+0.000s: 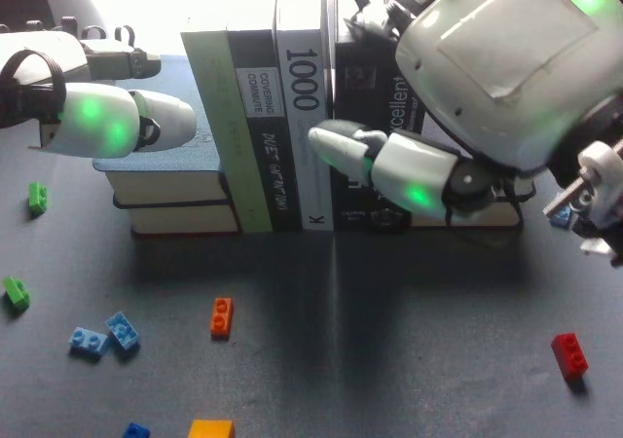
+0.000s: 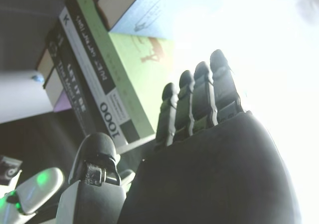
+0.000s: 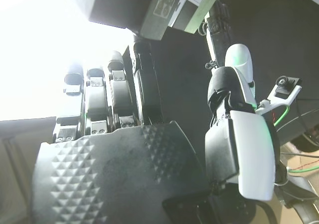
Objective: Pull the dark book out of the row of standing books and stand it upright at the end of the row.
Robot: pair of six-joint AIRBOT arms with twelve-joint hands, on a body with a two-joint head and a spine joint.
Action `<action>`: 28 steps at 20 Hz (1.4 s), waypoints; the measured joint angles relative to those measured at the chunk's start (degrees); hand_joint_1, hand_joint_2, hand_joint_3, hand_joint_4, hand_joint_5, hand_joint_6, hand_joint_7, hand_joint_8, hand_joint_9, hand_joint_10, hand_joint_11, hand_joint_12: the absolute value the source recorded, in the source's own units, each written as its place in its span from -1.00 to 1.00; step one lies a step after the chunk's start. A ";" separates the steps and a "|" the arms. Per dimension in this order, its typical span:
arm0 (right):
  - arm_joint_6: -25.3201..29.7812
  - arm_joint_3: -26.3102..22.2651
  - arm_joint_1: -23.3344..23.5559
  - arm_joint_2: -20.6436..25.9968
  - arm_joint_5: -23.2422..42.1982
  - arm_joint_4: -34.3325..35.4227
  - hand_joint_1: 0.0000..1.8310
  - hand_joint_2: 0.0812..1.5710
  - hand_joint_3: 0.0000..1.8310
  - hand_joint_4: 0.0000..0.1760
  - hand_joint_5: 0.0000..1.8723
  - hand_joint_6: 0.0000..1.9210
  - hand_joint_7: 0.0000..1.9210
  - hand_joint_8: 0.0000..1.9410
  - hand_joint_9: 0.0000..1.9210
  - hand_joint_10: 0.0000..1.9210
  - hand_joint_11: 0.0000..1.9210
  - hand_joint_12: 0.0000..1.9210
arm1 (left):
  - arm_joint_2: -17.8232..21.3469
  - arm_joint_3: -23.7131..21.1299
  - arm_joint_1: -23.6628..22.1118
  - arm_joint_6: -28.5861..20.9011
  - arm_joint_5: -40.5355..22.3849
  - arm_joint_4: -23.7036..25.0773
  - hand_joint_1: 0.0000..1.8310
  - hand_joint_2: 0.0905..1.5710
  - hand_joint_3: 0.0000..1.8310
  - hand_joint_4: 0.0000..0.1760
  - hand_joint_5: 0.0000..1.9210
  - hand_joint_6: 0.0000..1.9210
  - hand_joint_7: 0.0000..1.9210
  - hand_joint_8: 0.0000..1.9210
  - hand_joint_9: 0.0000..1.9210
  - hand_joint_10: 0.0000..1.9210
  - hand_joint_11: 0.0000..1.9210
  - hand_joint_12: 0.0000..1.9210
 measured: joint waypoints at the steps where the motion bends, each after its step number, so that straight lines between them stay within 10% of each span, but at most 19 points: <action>1: -1.66 -1.22 -0.13 0.31 0.48 1.14 -1.00 0.47 -1.00 -1.00 -0.22 -1.00 -0.78 -1.00 -0.90 -1.00 -1.00 -0.55 | 0.00 0.00 0.00 0.00 0.00 0.00 -1.00 0.64 -1.00 -0.63 -0.90 -1.00 -0.92 -1.00 -0.97 -1.00 -1.00 -0.87; 28: -12.83 -13.64 -7.93 3.91 -2.27 9.73 -1.00 0.46 -1.00 -1.00 -0.21 -1.00 -0.76 -1.00 -0.89 -1.00 -1.00 -0.60 | 0.00 0.00 0.00 0.07 0.11 0.02 -1.00 0.64 -1.00 -0.70 -0.92 -0.99 -0.95 -0.99 -0.98 -0.99 -1.00 -0.93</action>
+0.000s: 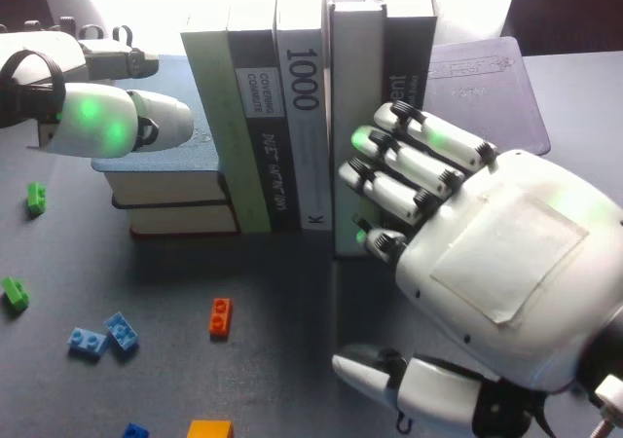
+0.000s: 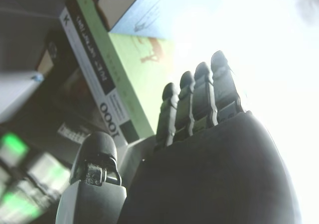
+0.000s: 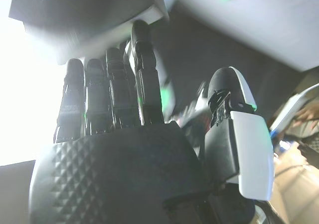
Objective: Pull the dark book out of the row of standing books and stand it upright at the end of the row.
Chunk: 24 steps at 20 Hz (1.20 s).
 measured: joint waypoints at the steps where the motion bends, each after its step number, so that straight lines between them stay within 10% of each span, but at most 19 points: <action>1: 0.04 0.00 -0.37 0.04 0.57 -1.22 -1.00 0.46 -1.00 -1.00 -0.22 -1.00 -0.77 -1.00 -0.91 -1.00 -1.00 -0.63 | 0.00 0.00 -0.07 0.00 -0.35 -0.02 -1.00 0.64 -1.00 -0.67 -0.92 -0.99 -0.93 -0.99 -0.97 -0.99 -1.00 -0.91; 11: 0.92 -0.11 -8.57 -0.22 -2.40 -1.16 -1.00 0.47 -1.00 -1.00 -0.19 -0.99 -0.75 -1.00 -0.88 -0.99 -1.00 -0.53 | 0.00 0.00 -0.07 0.20 -0.02 0.07 -1.00 0.64 -1.00 -0.61 -0.90 -0.99 -0.91 -1.00 -0.95 -0.99 -1.00 -0.80; 24: -1.62 -12.57 -9.88 3.52 7.06 -0.28 -1.00 0.47 -1.00 -1.00 -0.19 -1.00 -0.73 -1.00 -0.86 -1.00 -1.00 -0.52 | 0.00 0.00 -0.07 0.39 -0.04 0.11 -1.00 0.63 -1.00 -0.69 -0.90 -1.00 -0.93 -1.00 -0.97 -1.00 -1.00 -0.90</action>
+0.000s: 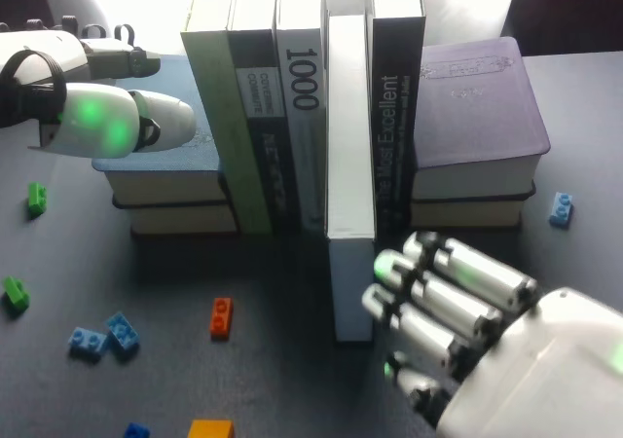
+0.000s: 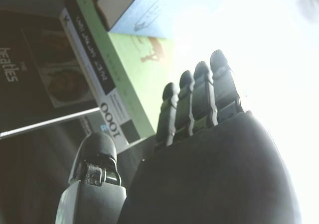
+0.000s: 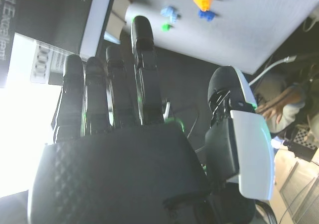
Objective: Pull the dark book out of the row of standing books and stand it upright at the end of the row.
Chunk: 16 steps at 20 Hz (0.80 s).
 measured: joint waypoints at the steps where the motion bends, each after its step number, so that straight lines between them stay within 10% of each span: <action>1: -0.35 -0.22 1.09 0.33 0.81 -0.09 -1.00 0.48 -1.00 -1.00 -0.24 -1.00 -0.71 -1.00 -0.82 -0.99 -1.00 -0.37 | 0.00 0.00 0.00 0.00 0.02 0.00 -1.00 0.63 -1.00 -0.63 -0.91 -1.00 -0.91 -1.00 -0.94 -0.99 -1.00 -0.74; 7: 1.07 -0.28 11.41 4.13 2.91 0.15 -0.99 0.48 -1.00 -1.00 -0.22 -0.99 -0.29 -0.98 -0.44 -0.93 -1.00 0.18 | 0.00 0.00 0.00 0.00 -0.02 0.04 -0.94 0.62 -1.00 -0.59 -0.70 -0.98 -0.60 -0.98 -0.63 -0.94 -1.00 0.12; 10: 2.14 0.76 13.31 5.79 1.03 -0.22 -0.95 0.47 -1.00 -1.00 -0.16 -0.98 -0.11 -0.96 -0.19 -0.86 -0.89 0.39 | 0.00 0.00 0.00 0.02 0.02 0.02 -0.97 0.66 -1.00 -0.96 -0.56 -0.98 -0.43 -0.98 -0.46 -0.85 -1.00 0.53; 12: 4.63 3.10 15.12 6.71 -2.45 0.98 -0.92 0.48 -1.00 -1.00 -0.09 -0.96 -0.05 -0.99 -0.27 -0.38 -0.80 0.56 | 0.00 0.00 0.00 0.02 0.00 0.04 -0.92 0.67 -1.00 -1.00 -0.38 -0.96 -0.24 -0.95 -0.57 0.00 -0.86 0.81; 16: 10.34 7.17 18.73 8.92 -8.66 -0.42 -0.86 0.49 -1.00 -1.00 -0.13 -0.26 -0.04 -0.49 -0.38 0.21 -0.74 0.74 | 0.00 0.00 0.00 0.02 0.00 0.07 -0.89 0.70 -1.00 -1.00 -0.14 -0.83 -0.13 -0.59 -0.45 0.22 -0.66 0.83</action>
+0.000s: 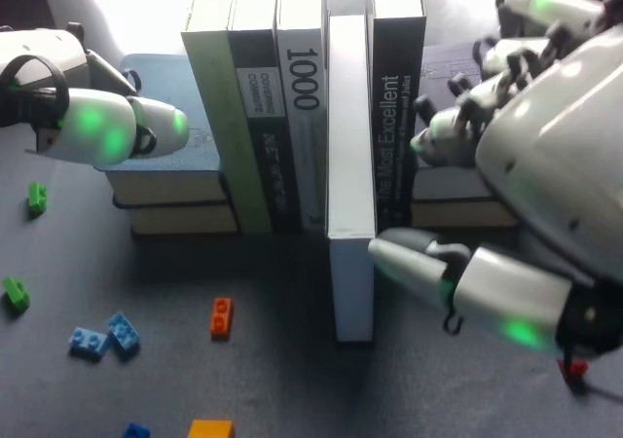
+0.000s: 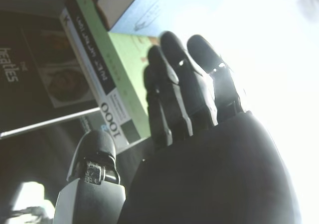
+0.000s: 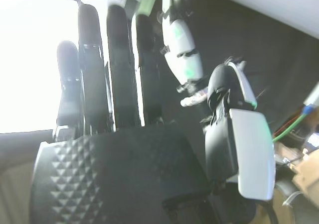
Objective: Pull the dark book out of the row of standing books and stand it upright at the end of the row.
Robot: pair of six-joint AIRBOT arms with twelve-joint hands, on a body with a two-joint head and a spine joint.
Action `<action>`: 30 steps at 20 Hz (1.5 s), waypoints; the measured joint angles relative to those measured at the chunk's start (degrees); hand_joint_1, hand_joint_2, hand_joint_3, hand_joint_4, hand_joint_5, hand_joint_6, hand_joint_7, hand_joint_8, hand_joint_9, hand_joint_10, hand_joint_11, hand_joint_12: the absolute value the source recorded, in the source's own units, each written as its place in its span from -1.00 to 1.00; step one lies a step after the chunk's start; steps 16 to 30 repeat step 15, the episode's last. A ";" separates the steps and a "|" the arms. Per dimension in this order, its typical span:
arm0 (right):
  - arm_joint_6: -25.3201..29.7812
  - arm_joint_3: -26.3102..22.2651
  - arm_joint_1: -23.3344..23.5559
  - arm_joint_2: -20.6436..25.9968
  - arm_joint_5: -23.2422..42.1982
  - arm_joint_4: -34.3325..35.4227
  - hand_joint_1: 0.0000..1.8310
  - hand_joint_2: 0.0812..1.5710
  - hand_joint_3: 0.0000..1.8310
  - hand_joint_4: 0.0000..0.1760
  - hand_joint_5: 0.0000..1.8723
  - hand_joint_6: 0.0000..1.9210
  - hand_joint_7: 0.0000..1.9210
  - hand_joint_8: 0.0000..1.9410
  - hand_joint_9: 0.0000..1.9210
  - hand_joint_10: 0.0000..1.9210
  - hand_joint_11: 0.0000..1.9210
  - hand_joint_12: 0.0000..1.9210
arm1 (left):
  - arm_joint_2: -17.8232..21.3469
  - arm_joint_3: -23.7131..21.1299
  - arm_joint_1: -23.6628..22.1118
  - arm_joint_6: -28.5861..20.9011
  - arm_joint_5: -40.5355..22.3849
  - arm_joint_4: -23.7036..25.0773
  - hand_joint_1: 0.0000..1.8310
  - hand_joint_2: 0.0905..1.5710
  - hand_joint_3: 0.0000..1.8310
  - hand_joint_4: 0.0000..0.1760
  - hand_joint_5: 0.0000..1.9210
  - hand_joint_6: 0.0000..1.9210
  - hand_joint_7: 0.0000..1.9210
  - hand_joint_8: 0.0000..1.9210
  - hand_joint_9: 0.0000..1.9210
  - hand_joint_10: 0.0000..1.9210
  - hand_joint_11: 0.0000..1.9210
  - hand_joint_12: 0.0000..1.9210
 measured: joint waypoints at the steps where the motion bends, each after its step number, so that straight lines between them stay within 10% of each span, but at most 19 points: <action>1: 0.46 0.39 0.61 0.22 -1.46 1.05 -0.87 0.49 -1.00 -1.00 -0.17 -0.15 -0.12 -0.30 -0.40 0.26 -0.75 0.76 | 0.00 0.00 -0.17 0.02 0.09 -0.02 -0.90 0.70 -1.00 -1.00 -0.14 -0.80 -0.21 -0.36 -0.46 0.27 -0.65 0.85; 30: -1.92 0.42 0.92 0.15 -3.32 8.22 -0.88 0.49 -1.00 -1.00 -0.19 -0.09 -0.19 -0.09 -0.40 0.29 -0.74 0.79 | 0.07 0.00 -0.44 0.44 0.35 0.00 -0.91 0.71 -1.00 -1.00 -0.19 -0.67 -0.31 -0.08 -0.48 0.38 -0.66 0.90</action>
